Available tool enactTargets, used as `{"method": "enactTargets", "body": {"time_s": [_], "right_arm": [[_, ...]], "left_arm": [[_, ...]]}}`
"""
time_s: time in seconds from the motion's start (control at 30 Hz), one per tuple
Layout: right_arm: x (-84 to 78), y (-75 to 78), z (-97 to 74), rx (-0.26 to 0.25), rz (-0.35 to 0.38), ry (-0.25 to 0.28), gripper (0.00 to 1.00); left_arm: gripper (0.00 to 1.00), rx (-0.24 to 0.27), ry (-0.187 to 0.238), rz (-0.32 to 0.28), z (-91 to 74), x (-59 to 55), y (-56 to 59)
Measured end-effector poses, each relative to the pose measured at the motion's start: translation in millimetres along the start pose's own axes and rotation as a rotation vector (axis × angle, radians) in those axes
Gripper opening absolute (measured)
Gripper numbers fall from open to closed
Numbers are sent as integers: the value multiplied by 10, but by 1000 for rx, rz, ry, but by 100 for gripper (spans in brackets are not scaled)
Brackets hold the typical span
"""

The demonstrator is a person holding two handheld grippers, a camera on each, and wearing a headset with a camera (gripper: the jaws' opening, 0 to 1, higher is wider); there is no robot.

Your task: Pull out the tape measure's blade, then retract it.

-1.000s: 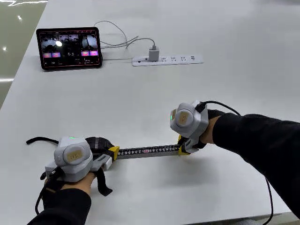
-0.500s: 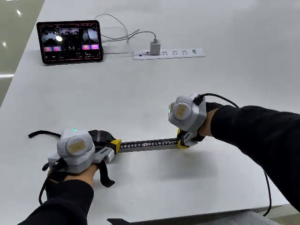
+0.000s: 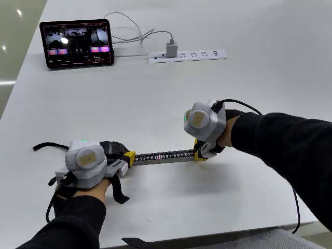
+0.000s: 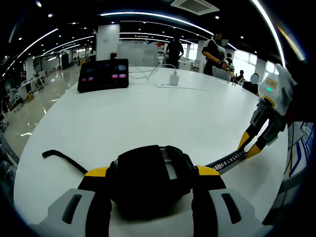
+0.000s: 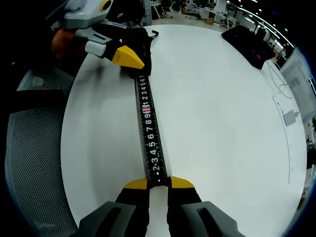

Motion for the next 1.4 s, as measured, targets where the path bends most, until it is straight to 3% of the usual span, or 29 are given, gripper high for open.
{"method": "enactTargets", "body": {"time_s": [0.43, 1.4], "right_arm": [[59, -4, 13, -4, -32, -4, 9], [157, 16, 43, -8, -19, 5, 8]], "left_arm": [[61, 1, -1, 0, 7, 7, -5], [61, 1, -2, -1, 22, 18, -10]]}}
Point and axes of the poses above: the centre of the closed fingertips' face, and the gripper's own axes: z roughly forward along the fingers, y roughly to its right, x roughly out of its top, the point moved 2 cm from there along -z, roughly backward along the fingers, and after that the axes turned 8 degrees about x, right-handed, at the moved point
